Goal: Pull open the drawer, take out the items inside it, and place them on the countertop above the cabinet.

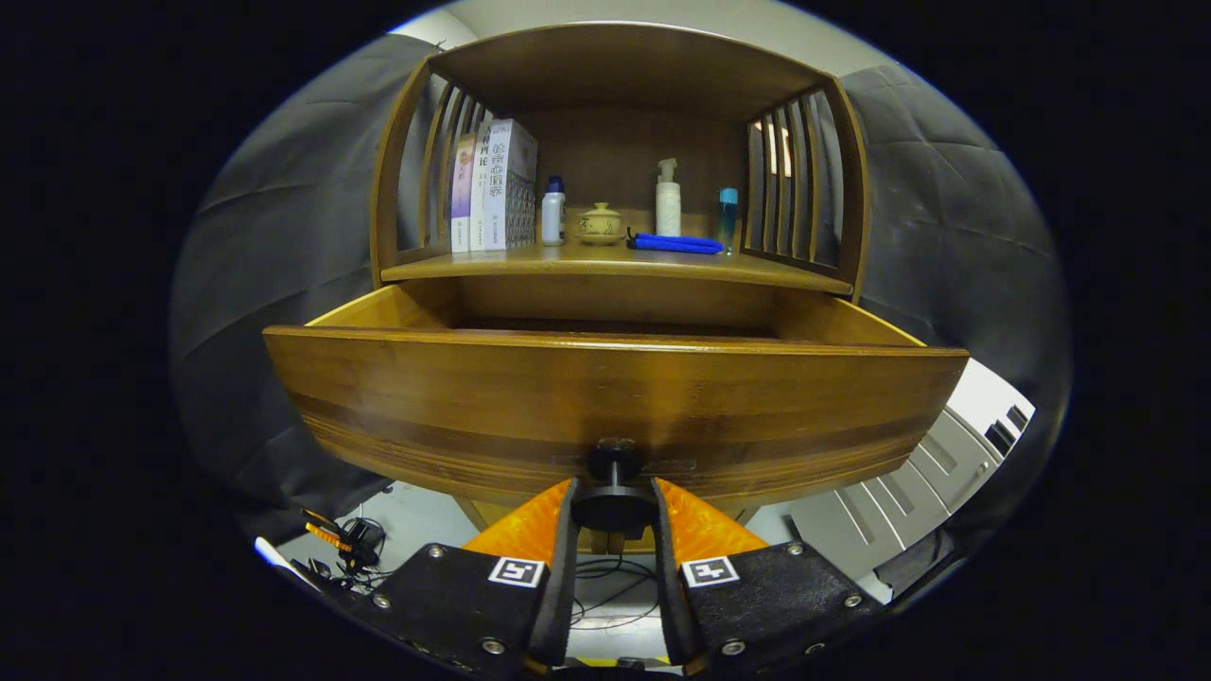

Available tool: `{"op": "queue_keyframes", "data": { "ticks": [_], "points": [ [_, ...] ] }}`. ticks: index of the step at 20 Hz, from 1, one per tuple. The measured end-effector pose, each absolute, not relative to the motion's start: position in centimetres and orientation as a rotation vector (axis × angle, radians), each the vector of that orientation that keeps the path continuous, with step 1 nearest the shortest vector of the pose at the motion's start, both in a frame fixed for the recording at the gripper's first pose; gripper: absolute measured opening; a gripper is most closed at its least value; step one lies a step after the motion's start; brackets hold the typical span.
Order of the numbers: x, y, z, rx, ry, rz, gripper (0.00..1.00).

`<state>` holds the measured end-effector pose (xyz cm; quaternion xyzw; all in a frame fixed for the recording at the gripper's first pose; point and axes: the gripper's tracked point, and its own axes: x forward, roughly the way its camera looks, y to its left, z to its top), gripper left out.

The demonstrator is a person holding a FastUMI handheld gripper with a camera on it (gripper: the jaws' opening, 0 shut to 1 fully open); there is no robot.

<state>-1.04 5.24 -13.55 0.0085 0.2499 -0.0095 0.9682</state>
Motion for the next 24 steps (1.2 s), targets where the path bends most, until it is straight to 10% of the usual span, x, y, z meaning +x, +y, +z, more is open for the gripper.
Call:
{"op": "queue_keyframes", "data": {
  "ticks": [5, 13, 24],
  "points": [
    [-1.5, 5.3, -13.7, 0.055, 0.519, -0.013, 0.43],
    [-2.2, 5.1, -8.1, 0.016, 0.395, -0.024, 0.94],
    [5.2, 5.3, -2.8, 0.01, 0.403, -0.12, 0.95]
  ]
}}
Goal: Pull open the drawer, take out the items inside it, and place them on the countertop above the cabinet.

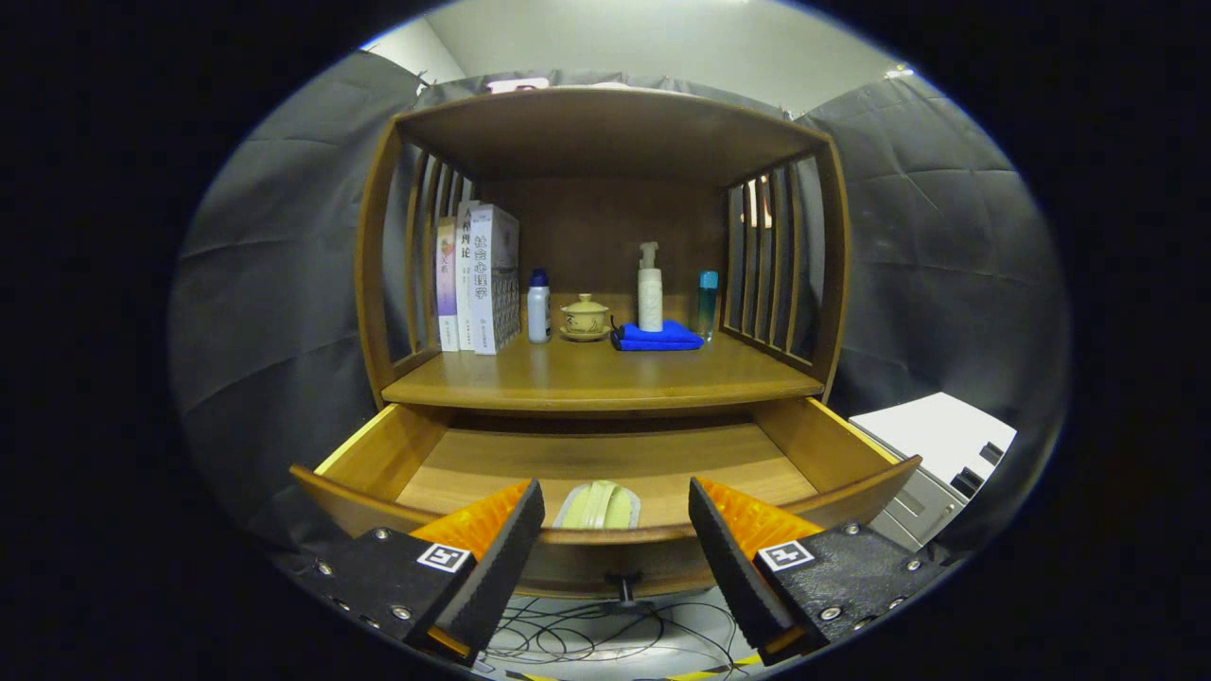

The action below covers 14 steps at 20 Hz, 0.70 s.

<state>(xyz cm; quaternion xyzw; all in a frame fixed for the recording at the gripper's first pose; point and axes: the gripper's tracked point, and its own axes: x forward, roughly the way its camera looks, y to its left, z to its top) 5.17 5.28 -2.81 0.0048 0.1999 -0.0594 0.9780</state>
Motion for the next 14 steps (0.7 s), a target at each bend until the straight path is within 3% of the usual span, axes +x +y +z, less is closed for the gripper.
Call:
{"op": "queue_keyframes", "data": {
  "ticks": [14],
  "points": [
    [12.7, 7.3, -11.3, 0.191, 0.755, -0.104, 0.95]
  ]
}}
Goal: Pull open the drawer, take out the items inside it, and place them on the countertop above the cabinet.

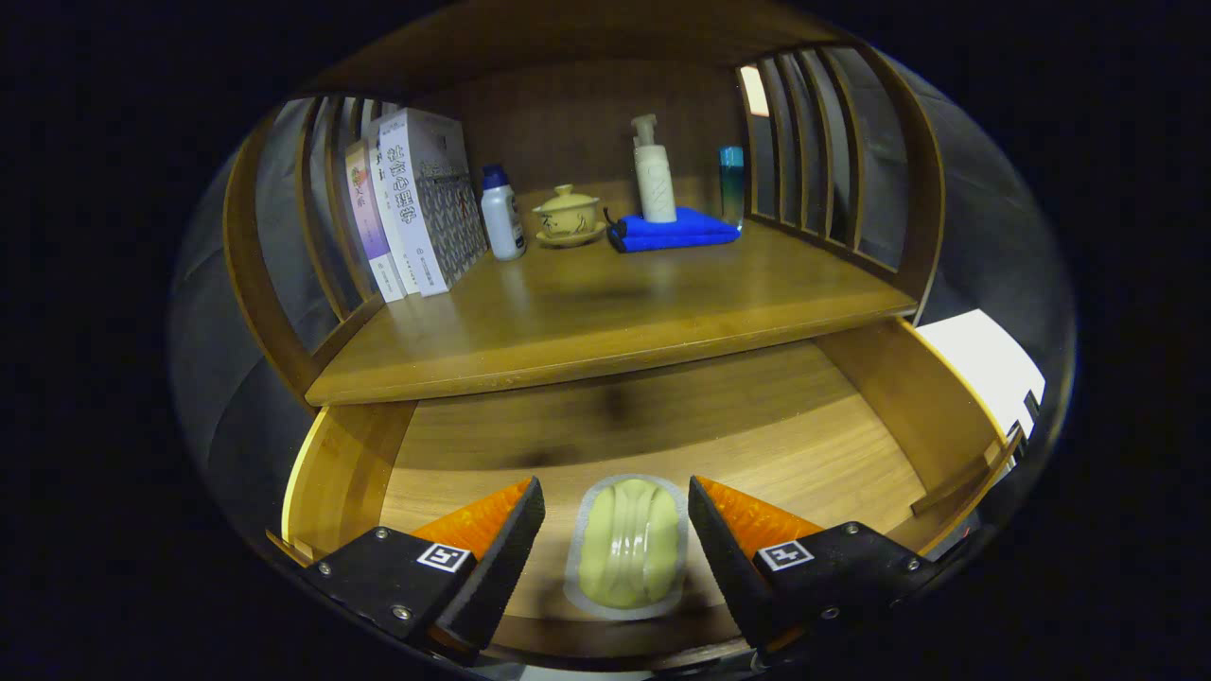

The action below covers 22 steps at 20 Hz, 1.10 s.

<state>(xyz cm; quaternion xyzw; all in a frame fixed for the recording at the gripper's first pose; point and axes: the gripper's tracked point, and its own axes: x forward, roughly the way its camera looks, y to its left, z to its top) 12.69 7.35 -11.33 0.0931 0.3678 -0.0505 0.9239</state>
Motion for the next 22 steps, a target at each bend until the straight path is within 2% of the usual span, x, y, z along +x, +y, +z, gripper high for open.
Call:
{"op": "queue_keyframes", "data": {
  "ticks": [8, 12, 14, 15, 17, 22],
  "points": [
    [12.8, 7.5, -14.4, 0.253, 0.902, -0.109, 0.93],
    [12.1, 6.9, -15.5, 0.169, 0.98, -0.105, 0.78],
    [12.0, 6.4, -15.4, 0.121, 0.987, -0.106, 0.66],
    [12.0, 6.4, -15.2, 0.123, 0.982, -0.107, 0.51],
    [12.0, 6.7, -15.1, 0.147, 0.978, -0.1, 0.27],
    [12.2, 6.8, -12.2, 0.144, 0.885, -0.088, 0.21]
  ]
}}
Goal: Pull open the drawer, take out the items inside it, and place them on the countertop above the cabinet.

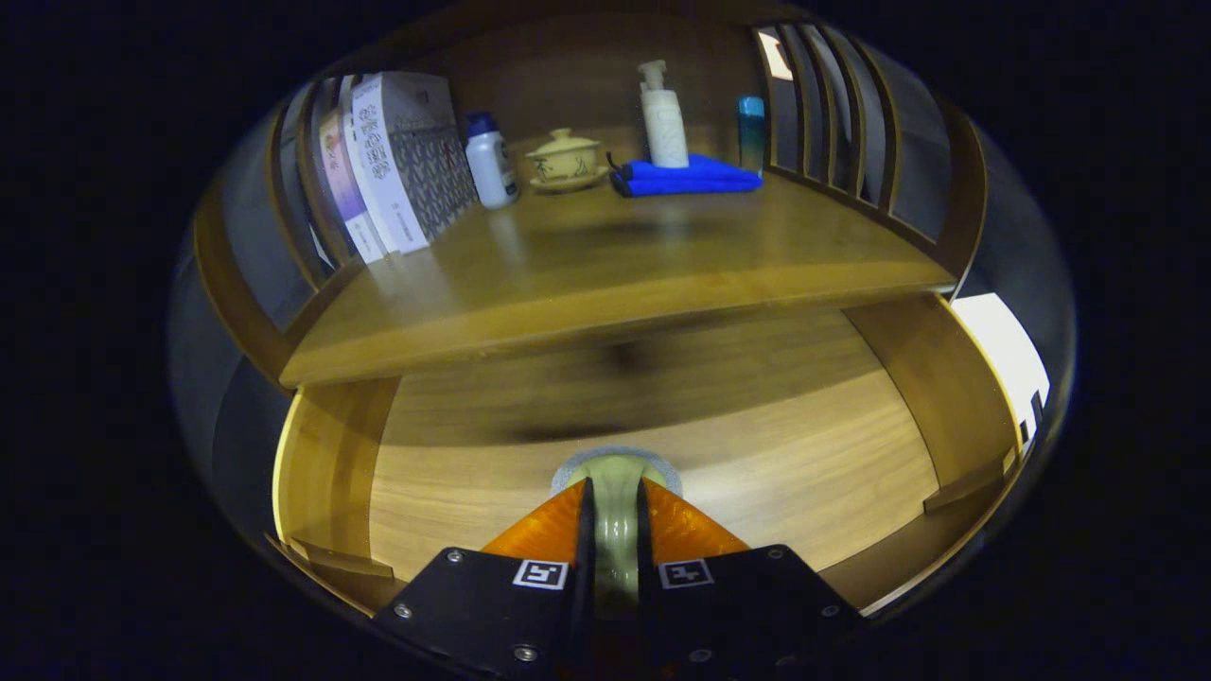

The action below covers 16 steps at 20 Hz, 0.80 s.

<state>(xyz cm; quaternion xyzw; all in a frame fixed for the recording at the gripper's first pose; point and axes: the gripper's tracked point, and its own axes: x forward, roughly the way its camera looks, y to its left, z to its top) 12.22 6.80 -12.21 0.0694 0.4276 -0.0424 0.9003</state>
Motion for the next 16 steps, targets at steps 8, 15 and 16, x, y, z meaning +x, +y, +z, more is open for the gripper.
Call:
{"op": "queue_keyframes", "data": {
  "ticks": [8, 15, 16],
  "points": [
    [12.1, 5.9, -6.6, 0.136, 0.756, -0.121, 0.21],
    [15.0, 5.3, -1.3, 0.117, 0.623, -0.099, 0.21],
    [15.5, 5.2, -0.8, 0.119, 0.611, -0.093, 0.21]
  ]
}}
